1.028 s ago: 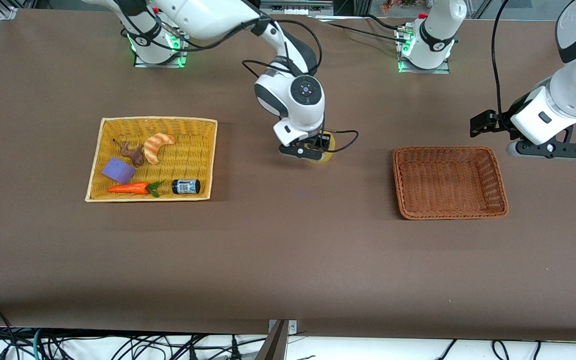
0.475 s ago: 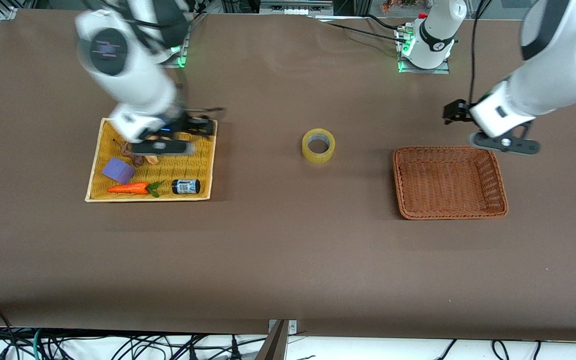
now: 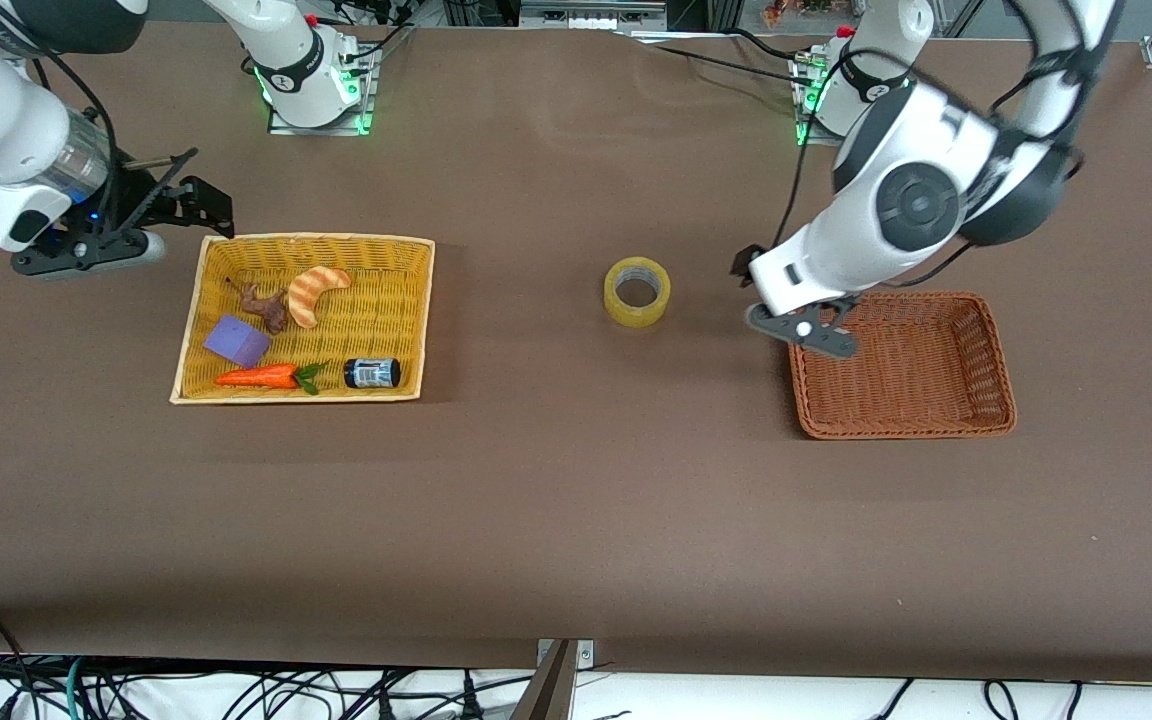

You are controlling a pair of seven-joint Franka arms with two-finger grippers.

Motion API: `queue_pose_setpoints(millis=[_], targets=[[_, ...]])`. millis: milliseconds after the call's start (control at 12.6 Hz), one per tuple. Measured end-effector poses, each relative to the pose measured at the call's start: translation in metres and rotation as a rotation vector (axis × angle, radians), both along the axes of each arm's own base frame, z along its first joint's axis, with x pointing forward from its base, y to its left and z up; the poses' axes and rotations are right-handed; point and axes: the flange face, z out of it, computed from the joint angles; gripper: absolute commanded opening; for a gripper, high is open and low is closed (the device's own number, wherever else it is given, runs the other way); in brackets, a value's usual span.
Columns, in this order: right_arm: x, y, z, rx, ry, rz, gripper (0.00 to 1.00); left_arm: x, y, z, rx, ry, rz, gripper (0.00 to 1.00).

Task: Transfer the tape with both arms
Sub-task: 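Set the tape on the table while the left gripper reaches toward it, then grasp the tape roll with the left gripper while the right gripper withdraws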

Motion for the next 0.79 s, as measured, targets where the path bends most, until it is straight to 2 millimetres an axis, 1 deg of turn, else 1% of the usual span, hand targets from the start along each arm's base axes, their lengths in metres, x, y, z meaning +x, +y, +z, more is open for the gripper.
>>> queue_pose_setpoints(millis=[79, 237, 395, 475, 554, 633, 791], targets=[[0.0, 0.001, 0.002, -0.001, -0.004, 0.002, 1.0, -0.005, -0.01, -0.034, -0.023, -0.018, -0.005, 1.0], [0.001, 0.0, 0.008, -0.017, -0.012, 0.008, 1.0, -0.025, -0.039, -0.099, -0.075, -0.059, -0.012, 1.0], [0.008, -0.001, 0.011, -0.027, -0.02, 0.01, 1.0, -0.046, -0.069, -0.15, -0.126, -0.083, -0.022, 1.0], [0.012, -0.001, 0.011, -0.026, -0.022, 0.01, 1.0, -0.055, -0.082, -0.168, -0.143, -0.082, -0.033, 1.0], [0.016, -0.001, 0.011, -0.026, -0.023, 0.009, 1.0, -0.062, -0.091, -0.178, -0.152, -0.078, -0.044, 1.0], [0.019, -0.002, 0.01, -0.025, -0.023, 0.007, 1.0, -0.065, -0.095, -0.182, -0.153, -0.073, -0.05, 1.0], [0.022, -0.006, 0.009, -0.027, -0.023, 0.001, 1.0, -0.067, -0.097, -0.182, -0.153, -0.072, -0.053, 1.0]])
